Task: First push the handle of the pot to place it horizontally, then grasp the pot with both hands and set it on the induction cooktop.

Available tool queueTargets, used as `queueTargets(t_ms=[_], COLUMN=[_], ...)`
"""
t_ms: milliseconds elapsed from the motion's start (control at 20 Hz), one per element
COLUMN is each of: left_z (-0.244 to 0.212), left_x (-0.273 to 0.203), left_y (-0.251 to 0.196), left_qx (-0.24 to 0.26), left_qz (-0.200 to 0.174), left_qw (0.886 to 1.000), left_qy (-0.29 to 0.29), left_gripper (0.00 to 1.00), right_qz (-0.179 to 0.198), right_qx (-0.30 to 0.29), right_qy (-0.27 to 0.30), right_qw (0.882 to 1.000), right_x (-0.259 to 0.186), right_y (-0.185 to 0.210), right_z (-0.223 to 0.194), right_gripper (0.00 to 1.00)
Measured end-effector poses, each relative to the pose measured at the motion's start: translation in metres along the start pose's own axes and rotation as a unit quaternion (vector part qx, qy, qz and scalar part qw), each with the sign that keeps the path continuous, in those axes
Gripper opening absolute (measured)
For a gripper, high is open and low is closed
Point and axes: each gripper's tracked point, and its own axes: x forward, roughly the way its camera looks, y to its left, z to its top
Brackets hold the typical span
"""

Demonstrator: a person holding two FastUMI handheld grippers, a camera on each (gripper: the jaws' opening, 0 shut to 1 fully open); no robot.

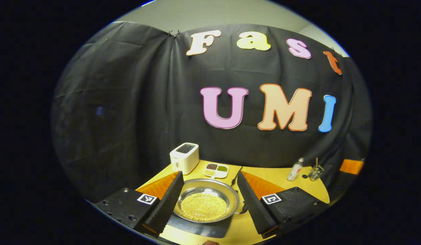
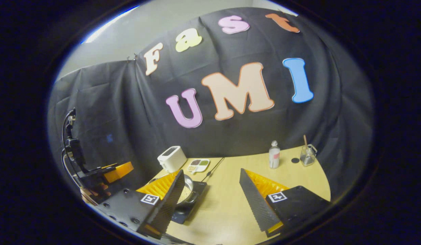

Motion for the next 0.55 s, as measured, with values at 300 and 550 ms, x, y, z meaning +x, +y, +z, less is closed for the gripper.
queueTargets(t_ms=[300, 550], left_z=[0.017, 0.006], left_x=[-0.033, -0.040], left_y=[-0.063, -0.090], left_qx=[0.010, -0.022], left_qz=[-0.017, -0.036], left_qw=[0.998, 0.997], left_qy=[-0.064, -0.062], left_gripper=[0.96, 0.93], right_qz=[-0.047, -0.085], right_qx=[-0.034, -0.052], right_qy=[-0.069, -0.090], right_qw=[0.996, 0.991], right_x=[-0.064, -0.106], right_y=[-0.064, -0.097], right_z=[0.039, 0.039], right_gripper=[0.92, 0.92])
